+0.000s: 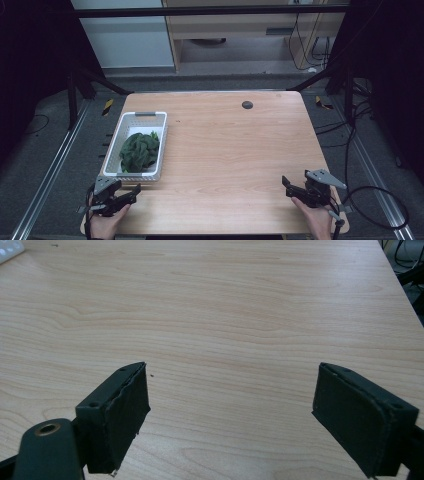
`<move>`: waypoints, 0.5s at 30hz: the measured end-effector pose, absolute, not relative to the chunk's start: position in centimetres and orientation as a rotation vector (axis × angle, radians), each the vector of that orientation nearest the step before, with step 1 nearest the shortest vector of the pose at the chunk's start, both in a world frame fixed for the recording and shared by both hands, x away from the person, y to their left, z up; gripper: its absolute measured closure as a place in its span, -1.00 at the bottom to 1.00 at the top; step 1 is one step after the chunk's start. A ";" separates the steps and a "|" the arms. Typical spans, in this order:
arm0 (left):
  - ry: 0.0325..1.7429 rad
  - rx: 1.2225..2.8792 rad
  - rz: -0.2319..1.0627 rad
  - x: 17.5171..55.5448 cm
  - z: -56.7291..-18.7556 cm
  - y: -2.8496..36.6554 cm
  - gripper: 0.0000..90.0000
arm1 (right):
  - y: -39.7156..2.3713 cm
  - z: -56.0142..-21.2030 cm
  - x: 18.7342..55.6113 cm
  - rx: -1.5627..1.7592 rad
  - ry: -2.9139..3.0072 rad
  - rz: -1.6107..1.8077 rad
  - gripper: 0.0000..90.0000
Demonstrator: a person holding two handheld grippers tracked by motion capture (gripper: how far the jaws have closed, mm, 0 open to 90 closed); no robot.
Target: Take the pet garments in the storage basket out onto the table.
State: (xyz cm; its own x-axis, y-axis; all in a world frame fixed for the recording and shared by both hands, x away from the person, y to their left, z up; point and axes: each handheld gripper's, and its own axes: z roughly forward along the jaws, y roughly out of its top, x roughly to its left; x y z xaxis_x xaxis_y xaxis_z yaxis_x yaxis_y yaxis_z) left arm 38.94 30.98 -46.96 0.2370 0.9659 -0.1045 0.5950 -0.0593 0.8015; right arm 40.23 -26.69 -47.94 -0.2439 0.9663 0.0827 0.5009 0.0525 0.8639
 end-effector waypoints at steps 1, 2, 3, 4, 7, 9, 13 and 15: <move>1.447 1.745 0.618 38.9 -46.8 31.0 -0.47 | -26.8 -48.0 40.3 1.470 1.800 1.114 -0.67; 1.442 1.736 0.624 38.7 -46.5 31.1 -0.46 | -26.8 -48.0 40.3 1.469 1.801 1.109 -0.65; 1.440 1.724 0.622 38.6 -46.4 31.2 -0.45 | -26.9 -48.0 40.2 1.467 1.800 1.109 -0.63; 1.434 1.715 0.623 38.6 -46.1 31.3 -0.44 | -27.0 -48.0 40.3 1.462 1.801 1.109 -0.63; 1.431 1.703 0.626 38.5 -45.7 31.7 -0.43 | -27.0 -48.0 40.2 1.469 1.808 1.104 -0.63; 1.422 1.703 0.631 38.4 -45.4 31.7 -0.43 | -26.9 -48.0 40.2 1.467 1.812 1.094 -0.63; 1.412 1.680 0.617 38.3 -44.8 31.8 -0.44 | -26.8 -48.0 40.2 1.456 1.809 1.089 -0.63; 1.415 1.670 0.606 38.2 -44.6 31.9 -0.44 | -26.8 -48.0 40.2 1.456 1.815 1.090 -0.64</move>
State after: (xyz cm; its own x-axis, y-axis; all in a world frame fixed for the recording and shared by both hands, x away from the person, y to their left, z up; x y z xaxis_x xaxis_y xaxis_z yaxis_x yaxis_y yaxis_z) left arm 38.22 31.89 -44.58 0.2447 0.9574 -0.1534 0.5490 -0.0064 0.8358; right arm 40.22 -26.82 -48.04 -0.2496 0.9665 0.0601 0.5075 0.0777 0.8581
